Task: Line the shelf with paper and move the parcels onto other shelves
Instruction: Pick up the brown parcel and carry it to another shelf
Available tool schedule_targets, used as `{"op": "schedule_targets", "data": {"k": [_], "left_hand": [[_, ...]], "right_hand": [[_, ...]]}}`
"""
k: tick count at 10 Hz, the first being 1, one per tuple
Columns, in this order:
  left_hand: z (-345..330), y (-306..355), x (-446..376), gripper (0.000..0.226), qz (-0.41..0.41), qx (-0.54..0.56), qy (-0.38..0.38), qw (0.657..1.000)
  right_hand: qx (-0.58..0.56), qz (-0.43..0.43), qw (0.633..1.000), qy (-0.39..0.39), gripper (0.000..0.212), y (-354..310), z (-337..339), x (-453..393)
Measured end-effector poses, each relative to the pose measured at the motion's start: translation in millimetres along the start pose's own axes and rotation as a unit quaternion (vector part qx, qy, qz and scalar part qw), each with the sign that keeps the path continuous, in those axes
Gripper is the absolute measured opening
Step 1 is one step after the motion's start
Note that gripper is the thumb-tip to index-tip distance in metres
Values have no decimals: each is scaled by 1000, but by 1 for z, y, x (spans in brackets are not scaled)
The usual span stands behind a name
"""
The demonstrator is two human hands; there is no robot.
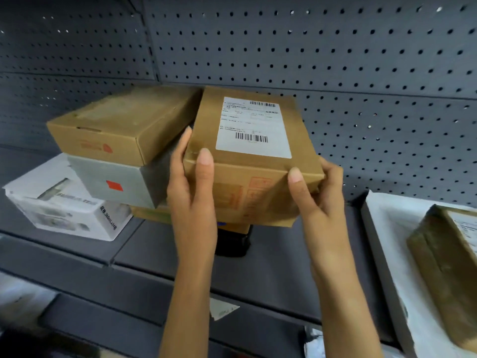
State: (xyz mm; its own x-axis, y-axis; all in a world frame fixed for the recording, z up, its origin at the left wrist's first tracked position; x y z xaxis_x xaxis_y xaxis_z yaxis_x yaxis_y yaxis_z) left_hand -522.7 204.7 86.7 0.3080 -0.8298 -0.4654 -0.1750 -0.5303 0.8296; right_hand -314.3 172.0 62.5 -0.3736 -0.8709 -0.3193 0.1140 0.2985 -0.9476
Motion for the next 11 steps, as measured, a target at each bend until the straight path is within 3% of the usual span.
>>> {"op": "schedule_targets", "data": {"k": [2,4,6,9,11], "left_hand": [[10,3,-21,37,-43,-11,12,999],[6,18,-15,36,-141,-99,-12,985],[-5,24,-6,27,-206,-147,-65,965],[-12,20,9,38,-173,-219,-109,954],[-22,29,34,47,-151,-187,-135,961]], "right_hand": [[8,17,1000,-5,46,-7,-19,-5],[20,11,1000,-5,43,-4,-38,-5],[30,20,998,-59,50,-2,-61,2],[65,32,995,-69,41,-5,-44,18],[109,27,990,-80,34,-12,-19,28]]}}
Point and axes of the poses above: each hand's wrist, its own x-axis away from the middle knuckle, its own z-axis out of the back of the hand, y = z × x, the point moved 10 cm from there along -x, towards the middle knuckle, and after that the axes turned 9 degrees about x, right-handed, at the moved point
